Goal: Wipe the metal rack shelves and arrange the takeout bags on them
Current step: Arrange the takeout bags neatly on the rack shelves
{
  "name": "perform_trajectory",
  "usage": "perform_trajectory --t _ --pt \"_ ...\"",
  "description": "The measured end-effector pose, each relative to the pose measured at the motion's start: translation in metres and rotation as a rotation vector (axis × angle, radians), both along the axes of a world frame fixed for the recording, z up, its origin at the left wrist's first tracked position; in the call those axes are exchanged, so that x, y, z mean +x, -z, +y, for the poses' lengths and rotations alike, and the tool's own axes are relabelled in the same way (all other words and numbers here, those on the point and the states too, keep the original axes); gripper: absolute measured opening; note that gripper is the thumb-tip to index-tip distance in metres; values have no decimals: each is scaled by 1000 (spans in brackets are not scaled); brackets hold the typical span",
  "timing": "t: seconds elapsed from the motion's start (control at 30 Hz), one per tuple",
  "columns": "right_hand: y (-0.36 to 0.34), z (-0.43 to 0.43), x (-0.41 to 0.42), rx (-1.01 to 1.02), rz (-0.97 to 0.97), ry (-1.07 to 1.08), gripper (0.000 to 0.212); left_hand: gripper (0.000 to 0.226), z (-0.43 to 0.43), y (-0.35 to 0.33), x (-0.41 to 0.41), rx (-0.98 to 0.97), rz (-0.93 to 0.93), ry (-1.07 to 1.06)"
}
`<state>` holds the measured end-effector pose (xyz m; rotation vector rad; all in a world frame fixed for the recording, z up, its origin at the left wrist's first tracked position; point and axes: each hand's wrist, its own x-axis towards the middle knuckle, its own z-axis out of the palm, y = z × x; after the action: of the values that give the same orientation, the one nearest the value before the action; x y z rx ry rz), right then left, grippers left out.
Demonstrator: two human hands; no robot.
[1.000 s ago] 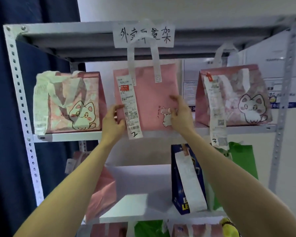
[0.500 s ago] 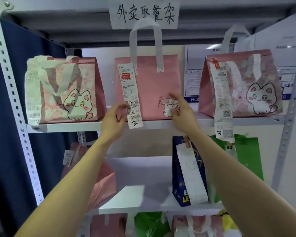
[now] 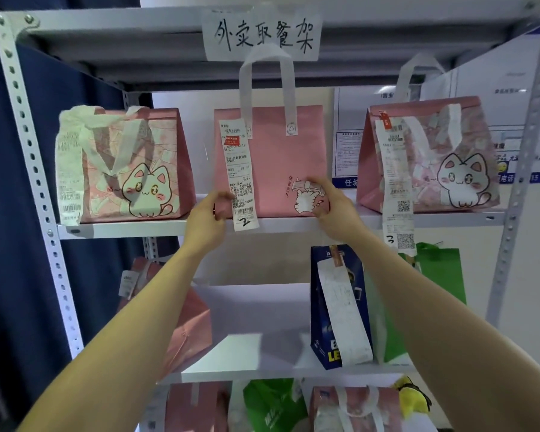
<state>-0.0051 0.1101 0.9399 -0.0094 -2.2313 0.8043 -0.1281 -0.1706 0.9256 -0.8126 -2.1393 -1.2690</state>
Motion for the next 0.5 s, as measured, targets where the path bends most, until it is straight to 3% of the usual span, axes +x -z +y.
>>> perform_trajectory --t 0.1,0.33,0.5 --pt "0 1 4 -22 -6 -17 85 55 -3 -1 -2 2 1 32" --pt "3 -9 22 23 7 52 67 47 -14 9 -1 84 88 40" --pt "29 -26 61 131 141 131 48 42 -39 36 20 94 221 -21"
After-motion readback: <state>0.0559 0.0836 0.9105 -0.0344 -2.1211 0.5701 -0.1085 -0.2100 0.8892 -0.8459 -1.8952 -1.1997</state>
